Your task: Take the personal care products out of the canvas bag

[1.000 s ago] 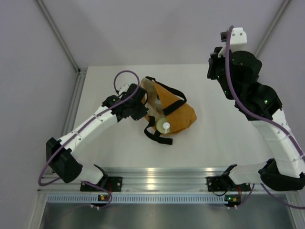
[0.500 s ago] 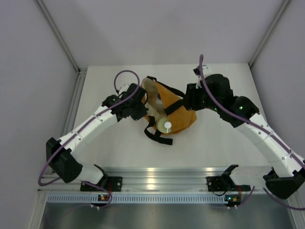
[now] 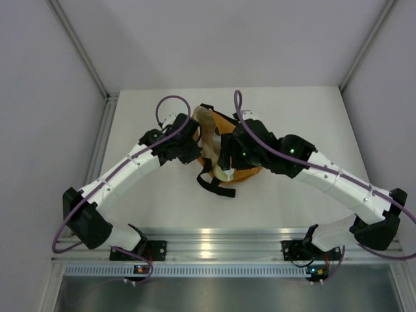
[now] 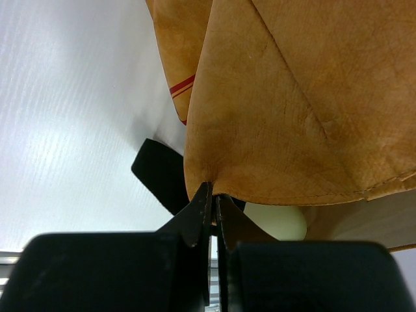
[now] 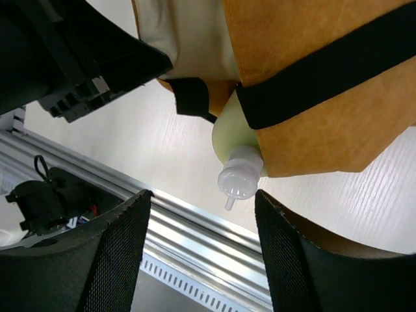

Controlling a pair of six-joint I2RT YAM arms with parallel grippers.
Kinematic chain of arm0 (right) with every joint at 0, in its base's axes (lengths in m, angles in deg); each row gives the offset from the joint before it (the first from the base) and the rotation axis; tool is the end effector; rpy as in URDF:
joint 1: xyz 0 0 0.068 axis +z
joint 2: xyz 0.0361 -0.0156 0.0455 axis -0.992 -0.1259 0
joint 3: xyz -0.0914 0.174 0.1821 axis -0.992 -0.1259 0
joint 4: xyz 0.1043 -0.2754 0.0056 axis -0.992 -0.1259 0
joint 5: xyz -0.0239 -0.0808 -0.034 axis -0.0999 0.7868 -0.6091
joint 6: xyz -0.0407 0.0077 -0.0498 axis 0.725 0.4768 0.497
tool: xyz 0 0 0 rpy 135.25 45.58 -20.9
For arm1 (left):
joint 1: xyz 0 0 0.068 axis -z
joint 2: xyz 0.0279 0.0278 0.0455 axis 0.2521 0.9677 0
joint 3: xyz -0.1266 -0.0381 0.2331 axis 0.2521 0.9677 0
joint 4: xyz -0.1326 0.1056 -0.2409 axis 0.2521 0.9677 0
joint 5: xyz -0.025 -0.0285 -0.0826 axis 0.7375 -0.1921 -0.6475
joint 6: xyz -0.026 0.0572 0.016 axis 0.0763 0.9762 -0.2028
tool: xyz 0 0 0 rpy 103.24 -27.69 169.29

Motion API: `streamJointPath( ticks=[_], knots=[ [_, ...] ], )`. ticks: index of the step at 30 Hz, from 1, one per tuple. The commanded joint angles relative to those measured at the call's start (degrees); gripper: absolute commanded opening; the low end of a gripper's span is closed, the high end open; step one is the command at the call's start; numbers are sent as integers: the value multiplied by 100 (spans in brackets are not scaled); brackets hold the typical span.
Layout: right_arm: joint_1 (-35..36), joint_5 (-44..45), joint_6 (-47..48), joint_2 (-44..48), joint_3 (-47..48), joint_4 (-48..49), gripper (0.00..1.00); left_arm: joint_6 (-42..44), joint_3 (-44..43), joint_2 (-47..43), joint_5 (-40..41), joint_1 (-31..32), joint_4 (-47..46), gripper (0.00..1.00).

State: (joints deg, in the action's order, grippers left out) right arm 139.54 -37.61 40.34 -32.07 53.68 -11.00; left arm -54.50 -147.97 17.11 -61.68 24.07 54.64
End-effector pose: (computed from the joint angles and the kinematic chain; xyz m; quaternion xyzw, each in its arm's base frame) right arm 0.1834 0.2583 0.3941 -0.0870 0.9038 0.2300 0.3503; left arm 0.2698 -0.2014 0.3100 -0.2693 0.9069 -0.1807 0.2691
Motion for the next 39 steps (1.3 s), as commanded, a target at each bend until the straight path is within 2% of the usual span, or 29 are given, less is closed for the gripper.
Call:
streamJointPath(
  ticks=[1,14,20,26,29,30,33,35,38,39],
  knots=[
    [237,523,-549,-191,339,-523,63,-46,-323,-294,-84,8,-243,0],
    [264,935,-374,-753,-3,-532,57,-98,-174,-461,-93,8,-243,0],
    [246,874,-277,-929,-117,-356,48,-72,-139,-479,-76,8,-243,0],
    [238,918,-356,-973,-310,-321,46,-72,-121,-514,-76,8,-243,0],
    [246,944,-391,-947,-434,-269,40,-63,-104,-549,-67,8,-243,0],
    [246,953,-383,-921,-469,-225,32,-63,-104,-549,-67,8,-243,0],
    [246,1067,-348,-903,-443,-181,22,-63,-104,-549,-84,8,-243,0],
    [246,1129,-243,-929,-390,-181,18,-63,-95,-549,-93,8,-234,0],
    [238,1217,-233,-921,-337,-154,19,-63,-95,-549,-102,8,-243,0],
    [238,1234,-198,-912,-337,-137,14,-63,-86,-567,-102,8,-243,0]
  ],
)
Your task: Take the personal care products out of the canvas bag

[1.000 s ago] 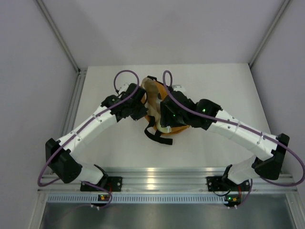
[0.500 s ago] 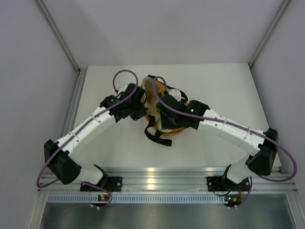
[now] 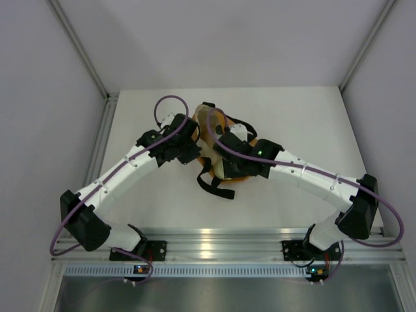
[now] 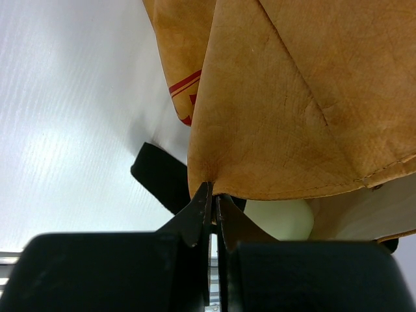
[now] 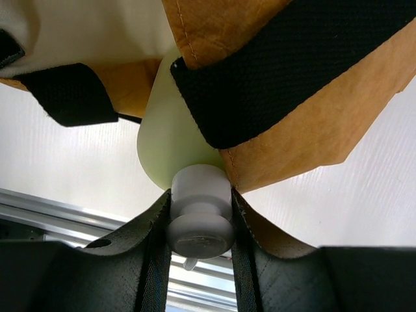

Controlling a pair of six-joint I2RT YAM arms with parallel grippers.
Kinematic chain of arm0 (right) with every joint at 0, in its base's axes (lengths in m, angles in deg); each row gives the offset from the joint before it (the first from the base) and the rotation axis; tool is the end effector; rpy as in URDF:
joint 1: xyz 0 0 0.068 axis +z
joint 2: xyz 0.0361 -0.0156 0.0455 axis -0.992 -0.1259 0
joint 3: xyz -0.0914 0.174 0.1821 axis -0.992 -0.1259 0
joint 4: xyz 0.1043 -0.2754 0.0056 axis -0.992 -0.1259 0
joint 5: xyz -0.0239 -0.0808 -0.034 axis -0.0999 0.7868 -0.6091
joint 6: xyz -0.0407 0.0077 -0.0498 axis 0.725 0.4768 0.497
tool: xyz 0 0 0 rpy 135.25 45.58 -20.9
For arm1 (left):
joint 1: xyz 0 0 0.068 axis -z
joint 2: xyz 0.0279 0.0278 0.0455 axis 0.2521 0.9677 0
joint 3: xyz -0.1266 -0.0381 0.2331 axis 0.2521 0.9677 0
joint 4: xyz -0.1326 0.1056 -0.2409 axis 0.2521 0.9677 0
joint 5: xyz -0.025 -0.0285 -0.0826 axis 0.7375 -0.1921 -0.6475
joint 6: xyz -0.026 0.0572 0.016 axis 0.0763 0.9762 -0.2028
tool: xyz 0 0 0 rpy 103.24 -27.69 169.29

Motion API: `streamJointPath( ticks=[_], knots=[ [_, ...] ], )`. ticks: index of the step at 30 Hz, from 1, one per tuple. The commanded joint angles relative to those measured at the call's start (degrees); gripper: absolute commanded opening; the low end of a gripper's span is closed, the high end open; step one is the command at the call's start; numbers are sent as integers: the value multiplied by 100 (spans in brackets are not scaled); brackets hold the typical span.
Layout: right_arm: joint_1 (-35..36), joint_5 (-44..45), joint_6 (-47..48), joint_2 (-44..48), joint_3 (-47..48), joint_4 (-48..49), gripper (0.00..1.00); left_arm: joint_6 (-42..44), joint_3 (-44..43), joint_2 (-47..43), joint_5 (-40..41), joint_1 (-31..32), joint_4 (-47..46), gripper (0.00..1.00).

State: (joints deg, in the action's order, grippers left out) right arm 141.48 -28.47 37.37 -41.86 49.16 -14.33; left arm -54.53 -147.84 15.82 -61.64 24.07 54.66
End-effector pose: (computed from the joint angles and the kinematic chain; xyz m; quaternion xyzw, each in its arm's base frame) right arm 0.1979 0.2881 0.3100 -0.0808 0.9439 0.0790 0.3104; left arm 0.2662 -0.1984 0.3163 -0.2699 0.9035 -0.1883 0.2746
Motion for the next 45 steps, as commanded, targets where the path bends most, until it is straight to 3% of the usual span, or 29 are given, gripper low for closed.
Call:
streamJointPath(
  ticks=[1,2,3,4,5,12,17,22,28,29,37,45],
  knots=[
    [34,329,143,67,124,230,10,-61,-99,-429,-106,8,-245,0],
    [34,338,178,41,150,231,8,-61,-99,-429,-106,8,-236,0],
    [34,330,196,32,185,231,13,-61,-99,-438,-106,8,-245,0],
    [26,356,187,23,194,231,23,-61,-99,-429,-124,8,-245,0],
    [26,382,161,23,203,231,39,-61,-108,-420,-124,8,-245,0],
    [-36,549,187,-21,317,240,33,-70,-108,-403,-133,8,-245,0],
    [-89,602,196,-12,379,266,43,-70,-108,-411,-133,8,-245,0],
    [-133,611,240,-91,467,292,46,-87,-99,-385,-141,8,-245,0],
    [-150,567,284,-153,467,397,37,-87,-99,-376,-133,8,-254,0],
    [-159,549,293,-170,458,407,30,-79,-99,-385,-133,8,-254,0],
    [-159,268,336,-56,607,398,0,-79,-90,-403,-98,8,-245,0],
    [8,57,714,-12,1547,47,0,-96,-90,-350,-115,8,-245,0]
  ],
)
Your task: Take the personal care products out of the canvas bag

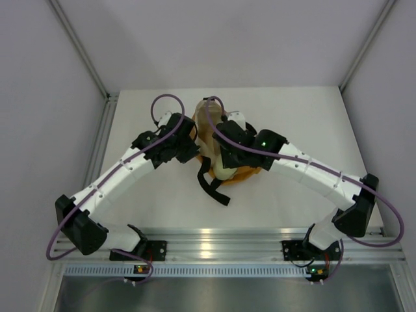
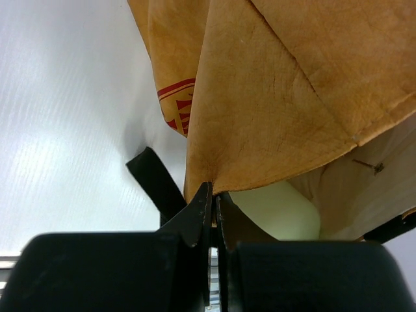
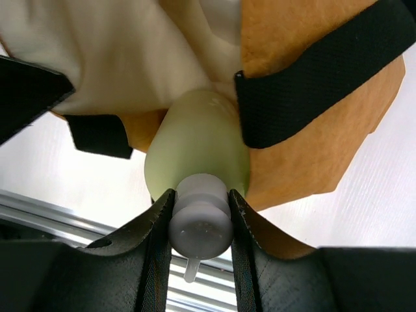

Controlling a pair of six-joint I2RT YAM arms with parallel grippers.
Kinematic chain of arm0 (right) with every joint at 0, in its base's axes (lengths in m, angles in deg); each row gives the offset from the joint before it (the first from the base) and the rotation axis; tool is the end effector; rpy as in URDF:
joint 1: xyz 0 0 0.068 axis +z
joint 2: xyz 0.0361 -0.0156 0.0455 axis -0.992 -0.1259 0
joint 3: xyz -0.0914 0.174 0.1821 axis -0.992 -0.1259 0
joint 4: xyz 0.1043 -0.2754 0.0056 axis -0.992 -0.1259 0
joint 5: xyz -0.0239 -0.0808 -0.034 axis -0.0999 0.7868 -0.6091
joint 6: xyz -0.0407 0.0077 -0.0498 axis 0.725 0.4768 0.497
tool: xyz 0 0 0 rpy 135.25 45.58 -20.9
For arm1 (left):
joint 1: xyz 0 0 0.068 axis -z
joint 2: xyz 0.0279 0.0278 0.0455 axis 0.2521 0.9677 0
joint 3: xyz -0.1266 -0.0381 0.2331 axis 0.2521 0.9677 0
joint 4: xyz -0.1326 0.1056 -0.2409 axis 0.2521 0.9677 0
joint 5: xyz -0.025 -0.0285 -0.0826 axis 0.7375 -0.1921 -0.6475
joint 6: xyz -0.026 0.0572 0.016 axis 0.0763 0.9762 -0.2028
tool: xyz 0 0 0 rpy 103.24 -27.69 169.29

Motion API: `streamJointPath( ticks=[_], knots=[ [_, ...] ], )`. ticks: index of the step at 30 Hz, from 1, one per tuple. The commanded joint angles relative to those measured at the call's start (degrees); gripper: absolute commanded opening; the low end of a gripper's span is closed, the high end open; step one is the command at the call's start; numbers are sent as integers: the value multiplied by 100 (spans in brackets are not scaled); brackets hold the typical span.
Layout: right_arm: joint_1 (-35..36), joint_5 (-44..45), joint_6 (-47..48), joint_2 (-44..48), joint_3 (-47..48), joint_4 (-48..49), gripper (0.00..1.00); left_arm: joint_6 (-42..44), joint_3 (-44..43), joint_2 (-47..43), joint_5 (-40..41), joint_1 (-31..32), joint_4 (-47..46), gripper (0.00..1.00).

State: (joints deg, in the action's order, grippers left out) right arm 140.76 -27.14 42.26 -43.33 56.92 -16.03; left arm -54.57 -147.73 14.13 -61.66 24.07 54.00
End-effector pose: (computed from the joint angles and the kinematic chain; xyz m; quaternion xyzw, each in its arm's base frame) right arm 0.2068 0.2919 0.3467 -0.1020 0.9291 0.0853 0.3451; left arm 0.2622 -0.1953 0.3256 -0.2706 0.8968 -0.2036 0.2849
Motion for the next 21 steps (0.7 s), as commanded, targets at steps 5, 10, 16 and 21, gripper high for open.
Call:
streamJointPath(
  ticks=[5,10,16,21],
  knots=[
    [124,-173,462,222,1027,199,0,-74,-145,-138,-104,8,-179,0],
    [142,-234,708,284,1141,208,0,-74,-128,-103,-104,8,-179,0],
    [177,-401,998,486,1580,199,0,-101,-66,-102,-16,8,-188,0],
    [142,-604,1016,609,1879,33,0,-92,-101,-23,19,8,-188,0]
  ],
)
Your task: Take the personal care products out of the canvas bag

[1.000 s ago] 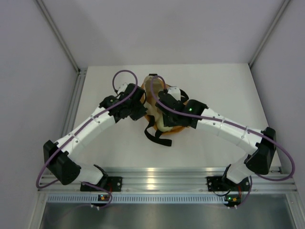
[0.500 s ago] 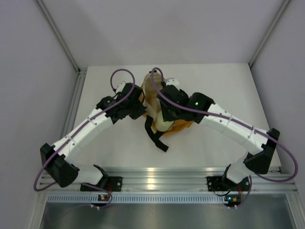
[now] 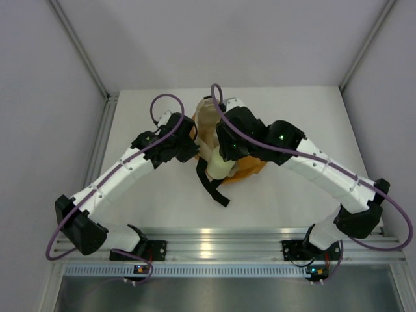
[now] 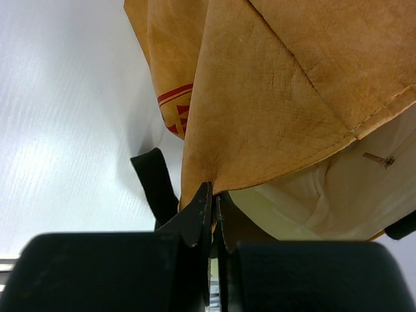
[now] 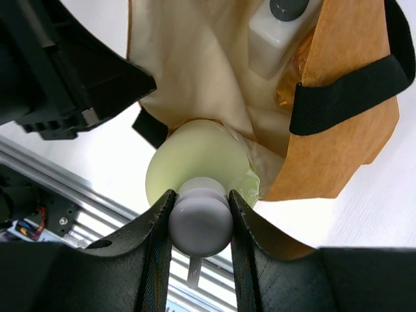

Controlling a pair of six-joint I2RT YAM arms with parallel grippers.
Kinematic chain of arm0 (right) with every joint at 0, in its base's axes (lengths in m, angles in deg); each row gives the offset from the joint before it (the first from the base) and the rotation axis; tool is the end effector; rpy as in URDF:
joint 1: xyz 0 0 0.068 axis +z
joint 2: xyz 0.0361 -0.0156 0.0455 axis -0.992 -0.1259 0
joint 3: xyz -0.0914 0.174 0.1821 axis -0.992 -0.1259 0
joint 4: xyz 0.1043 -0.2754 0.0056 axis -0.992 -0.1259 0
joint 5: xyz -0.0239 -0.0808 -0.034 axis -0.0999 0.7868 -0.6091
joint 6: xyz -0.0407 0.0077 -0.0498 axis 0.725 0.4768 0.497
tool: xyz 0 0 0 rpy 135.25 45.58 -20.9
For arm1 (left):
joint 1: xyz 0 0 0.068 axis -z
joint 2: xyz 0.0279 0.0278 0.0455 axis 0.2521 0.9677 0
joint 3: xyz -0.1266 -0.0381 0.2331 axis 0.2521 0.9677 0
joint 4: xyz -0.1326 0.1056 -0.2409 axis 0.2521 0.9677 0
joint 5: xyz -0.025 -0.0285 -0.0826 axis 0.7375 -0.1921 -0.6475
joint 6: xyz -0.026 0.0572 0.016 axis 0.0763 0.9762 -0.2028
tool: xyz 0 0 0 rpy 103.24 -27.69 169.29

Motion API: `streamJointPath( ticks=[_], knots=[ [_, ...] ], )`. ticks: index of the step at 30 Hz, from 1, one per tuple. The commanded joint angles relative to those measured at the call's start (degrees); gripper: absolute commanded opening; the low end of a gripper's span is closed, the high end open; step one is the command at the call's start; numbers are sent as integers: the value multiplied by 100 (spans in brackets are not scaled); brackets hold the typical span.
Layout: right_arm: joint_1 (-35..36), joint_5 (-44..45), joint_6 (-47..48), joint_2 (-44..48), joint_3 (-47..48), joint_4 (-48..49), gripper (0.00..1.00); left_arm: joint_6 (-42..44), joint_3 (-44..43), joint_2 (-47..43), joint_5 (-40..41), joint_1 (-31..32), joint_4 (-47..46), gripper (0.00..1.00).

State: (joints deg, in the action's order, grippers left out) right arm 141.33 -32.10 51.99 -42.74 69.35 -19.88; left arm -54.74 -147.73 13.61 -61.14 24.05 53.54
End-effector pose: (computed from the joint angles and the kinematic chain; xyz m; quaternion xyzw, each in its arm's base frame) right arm 0.1950 0.2873 0.4183 -0.1803 0.8977 0.1429 0.3757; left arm 0.2616 -0.1941 0.3291 -0.2736 0.8924 -0.2079 0.2924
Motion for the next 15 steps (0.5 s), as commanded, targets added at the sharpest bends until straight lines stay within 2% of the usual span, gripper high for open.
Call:
streamJointPath(
  ticks=[1,9,15],
  knots=[
    [85,-107,35,576,705,399,0,-83,-110,38,-34,11,-133,0],
    [-82,279,253,534,1276,-310,0,-74,-136,55,-7,11,-133,0],
    [-319,921,448,515,1734,-1007,0,-83,-145,-6,19,11,-133,0]
  ],
)
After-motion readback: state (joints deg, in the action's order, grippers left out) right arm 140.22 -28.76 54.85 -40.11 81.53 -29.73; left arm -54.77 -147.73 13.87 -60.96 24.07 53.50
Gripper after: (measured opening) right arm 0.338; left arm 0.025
